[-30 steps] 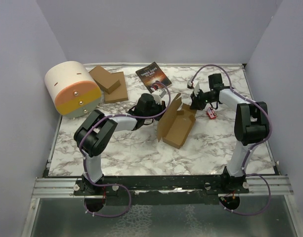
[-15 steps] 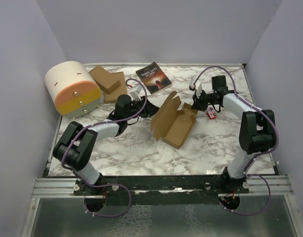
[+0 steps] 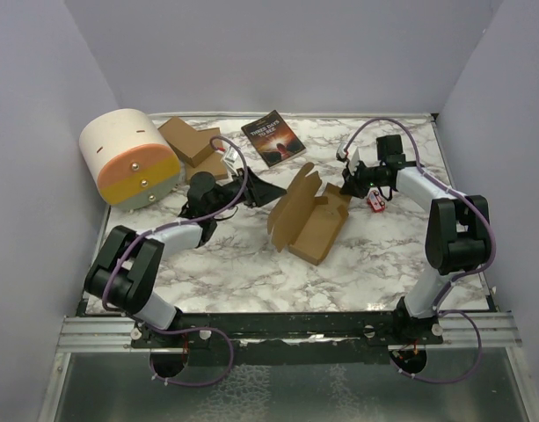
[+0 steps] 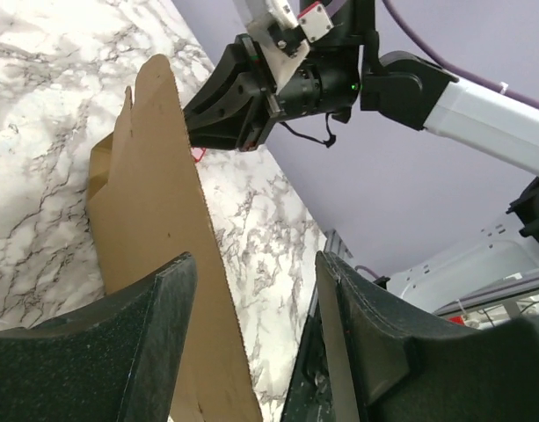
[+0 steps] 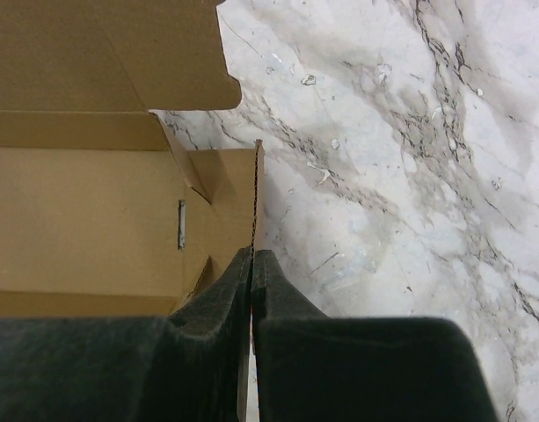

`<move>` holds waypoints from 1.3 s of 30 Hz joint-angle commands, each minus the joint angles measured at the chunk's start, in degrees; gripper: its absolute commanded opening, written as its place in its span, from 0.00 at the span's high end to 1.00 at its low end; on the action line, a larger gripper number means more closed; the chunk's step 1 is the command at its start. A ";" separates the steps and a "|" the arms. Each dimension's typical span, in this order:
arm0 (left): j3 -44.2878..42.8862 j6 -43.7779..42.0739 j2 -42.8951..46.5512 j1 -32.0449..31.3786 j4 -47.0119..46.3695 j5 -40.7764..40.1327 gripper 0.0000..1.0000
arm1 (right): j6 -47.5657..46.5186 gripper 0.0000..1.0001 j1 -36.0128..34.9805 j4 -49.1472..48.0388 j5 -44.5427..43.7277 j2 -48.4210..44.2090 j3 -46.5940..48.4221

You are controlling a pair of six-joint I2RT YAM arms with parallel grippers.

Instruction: Fold the paper box

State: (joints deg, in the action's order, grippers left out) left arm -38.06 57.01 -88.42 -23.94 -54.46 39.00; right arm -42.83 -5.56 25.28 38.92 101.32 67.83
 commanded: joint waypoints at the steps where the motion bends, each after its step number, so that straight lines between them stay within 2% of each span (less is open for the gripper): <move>1: -1.70 -3.86 5.05 0.18 8.75 1.89 0.40 | -0.76 0.99 0.04 -1.73 2.07 -2.04 -0.51; 4: -5.35 -14.65 7.62 -0.92 25.58 -3.13 0.40 | -0.57 0.99 0.03 -1.89 2.09 -2.11 -0.56; 6: -7.66 -19.22 7.96 -1.73 33.53 -6.31 0.40 | -0.50 0.99 0.03 -1.98 2.18 -2.25 -0.52; 9: -10.17 -23.46 6.97 -3.01 39.96 -9.53 0.40 | -0.33 0.99 0.03 -1.96 2.65 -2.26 -0.47; 14: -13.36 -26.45 5.66 -5.29 43.78 -11.40 0.41 | -0.24 0.99 0.03 -2.15 2.57 -2.56 -0.73; 17: -16.43 -28.83 4.36 -7.47 47.83 -13.83 0.46 | -0.07 0.99 0.03 -2.28 2.66 -2.75 -0.80; 21: -19.97 -30.87 2.63 -9.36 52.67 -17.26 0.66 | 0.11 0.99 0.03 -2.66 2.50 -3.30 -0.91; 25: -22.28 -32.42 1.49 -10.27 55.61 -19.57 0.92 | 0.60 0.99 0.03 -3.18 2.75 -4.49 -1.18; 27: -23.45 -32.94 1.10 -10.54 56.53 -20.55 1.00 | 0.95 0.99 0.03 -3.56 2.97 -5.25 -1.35; 34: -27.37 -33.44 0.21 -11.29 58.87 -24.85 1.00 | 1.20 0.99 0.03 -4.44 3.38 -8.62 -2.38; 39: -29.12 -33.21 -0.69 -11.57 58.51 -25.01 1.00 | 0.57 0.99 -0.02 -5.59 4.00 -10.56 -4.14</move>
State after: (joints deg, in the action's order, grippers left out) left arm -65.14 24.62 -87.96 -35.05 2.87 15.94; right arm -42.06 -5.56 22.50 40.40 93.49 65.52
